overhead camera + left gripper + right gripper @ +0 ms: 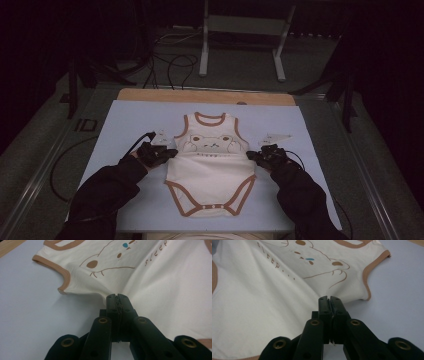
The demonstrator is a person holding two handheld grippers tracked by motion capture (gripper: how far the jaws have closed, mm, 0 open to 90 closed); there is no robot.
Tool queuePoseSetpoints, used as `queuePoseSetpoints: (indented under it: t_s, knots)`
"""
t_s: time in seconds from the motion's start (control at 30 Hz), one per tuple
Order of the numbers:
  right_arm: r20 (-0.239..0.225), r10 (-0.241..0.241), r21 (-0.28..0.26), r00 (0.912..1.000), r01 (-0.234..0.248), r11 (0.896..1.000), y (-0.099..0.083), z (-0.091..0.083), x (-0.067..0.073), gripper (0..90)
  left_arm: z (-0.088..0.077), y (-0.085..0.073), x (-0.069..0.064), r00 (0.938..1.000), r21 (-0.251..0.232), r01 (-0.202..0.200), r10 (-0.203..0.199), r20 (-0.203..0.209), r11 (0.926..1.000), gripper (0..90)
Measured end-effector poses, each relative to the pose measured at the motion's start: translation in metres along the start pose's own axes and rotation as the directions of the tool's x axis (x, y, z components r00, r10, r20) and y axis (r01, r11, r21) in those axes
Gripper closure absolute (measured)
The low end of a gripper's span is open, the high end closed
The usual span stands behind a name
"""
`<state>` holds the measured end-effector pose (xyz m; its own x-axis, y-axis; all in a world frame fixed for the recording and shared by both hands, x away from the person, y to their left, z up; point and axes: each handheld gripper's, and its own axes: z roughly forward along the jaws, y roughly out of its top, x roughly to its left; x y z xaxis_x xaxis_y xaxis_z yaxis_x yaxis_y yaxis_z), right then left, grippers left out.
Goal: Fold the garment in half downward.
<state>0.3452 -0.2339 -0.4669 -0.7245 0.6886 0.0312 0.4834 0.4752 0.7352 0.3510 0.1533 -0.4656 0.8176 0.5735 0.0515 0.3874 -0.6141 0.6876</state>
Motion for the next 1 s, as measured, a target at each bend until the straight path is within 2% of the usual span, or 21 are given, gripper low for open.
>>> queuePoseSetpoints:
  t_s: [0.33, 1.0]
  knots:
    - [-0.006, -0.017, 0.004, 0.9998, 0.017, 1.000, -0.007, -0.011, 0.008, 88.6, -0.012, -0.005, -0.016, 0.9992, -0.009, -0.038, 0.038, 0.014, 0.9993, 89.8]
    - [-0.032, -0.032, 0.016, 0.9990, 0.033, 0.999, -0.024, -0.024, 0.028, 88.6, -0.023, -0.022, -0.045, 0.9975, -0.010, -0.059, 0.059, 0.038, 0.9982, 89.8]
